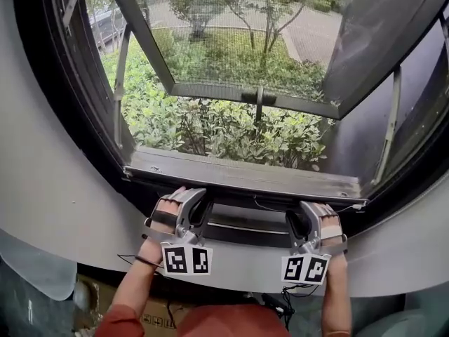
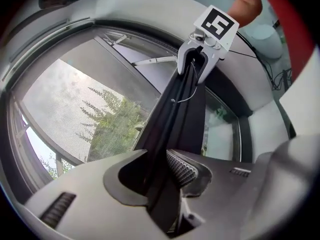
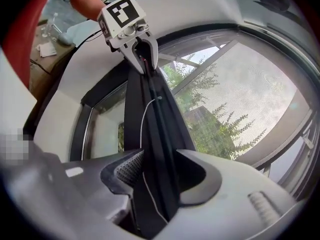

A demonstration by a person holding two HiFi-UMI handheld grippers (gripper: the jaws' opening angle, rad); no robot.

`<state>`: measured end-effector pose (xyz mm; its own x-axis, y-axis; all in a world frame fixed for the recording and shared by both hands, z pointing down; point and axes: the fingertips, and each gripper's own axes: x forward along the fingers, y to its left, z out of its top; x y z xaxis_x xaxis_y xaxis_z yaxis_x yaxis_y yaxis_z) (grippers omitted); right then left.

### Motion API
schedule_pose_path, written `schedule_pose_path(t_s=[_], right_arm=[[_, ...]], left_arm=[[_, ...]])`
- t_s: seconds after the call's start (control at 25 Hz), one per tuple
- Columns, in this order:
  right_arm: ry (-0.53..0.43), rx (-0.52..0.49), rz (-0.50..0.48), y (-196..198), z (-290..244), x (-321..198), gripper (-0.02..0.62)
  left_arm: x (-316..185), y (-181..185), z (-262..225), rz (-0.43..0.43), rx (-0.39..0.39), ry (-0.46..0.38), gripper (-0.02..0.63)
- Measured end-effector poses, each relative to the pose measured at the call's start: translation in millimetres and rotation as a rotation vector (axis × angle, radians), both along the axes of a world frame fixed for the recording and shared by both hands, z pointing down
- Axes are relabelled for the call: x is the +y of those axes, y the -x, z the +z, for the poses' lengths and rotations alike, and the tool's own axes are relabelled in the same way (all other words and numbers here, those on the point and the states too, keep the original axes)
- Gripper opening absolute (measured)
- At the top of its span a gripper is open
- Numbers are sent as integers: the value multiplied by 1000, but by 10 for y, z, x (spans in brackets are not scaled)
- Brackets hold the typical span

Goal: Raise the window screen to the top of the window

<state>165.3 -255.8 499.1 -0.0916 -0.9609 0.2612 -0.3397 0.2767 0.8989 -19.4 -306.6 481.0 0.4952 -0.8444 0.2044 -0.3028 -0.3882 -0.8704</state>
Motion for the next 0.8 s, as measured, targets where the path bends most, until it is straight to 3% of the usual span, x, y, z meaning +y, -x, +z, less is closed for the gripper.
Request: schedule_pose_path(t_s=[0.2,0.36,0.56,0.8], right_arm=[[26,20,-4,-4,6,4,202],[36,21,-14,6,-4,8,202],[29,-10,-15,-3,-19,12,202],[0,-66,-40,14,38,38,207]], left_arm=[[6,-25,24,32,-99,7,100],[-6,-33,40,59,-159,86,95],[-18,-60,42,87,-143,207,89],[-7,-67,79,81,-150,188,67]])
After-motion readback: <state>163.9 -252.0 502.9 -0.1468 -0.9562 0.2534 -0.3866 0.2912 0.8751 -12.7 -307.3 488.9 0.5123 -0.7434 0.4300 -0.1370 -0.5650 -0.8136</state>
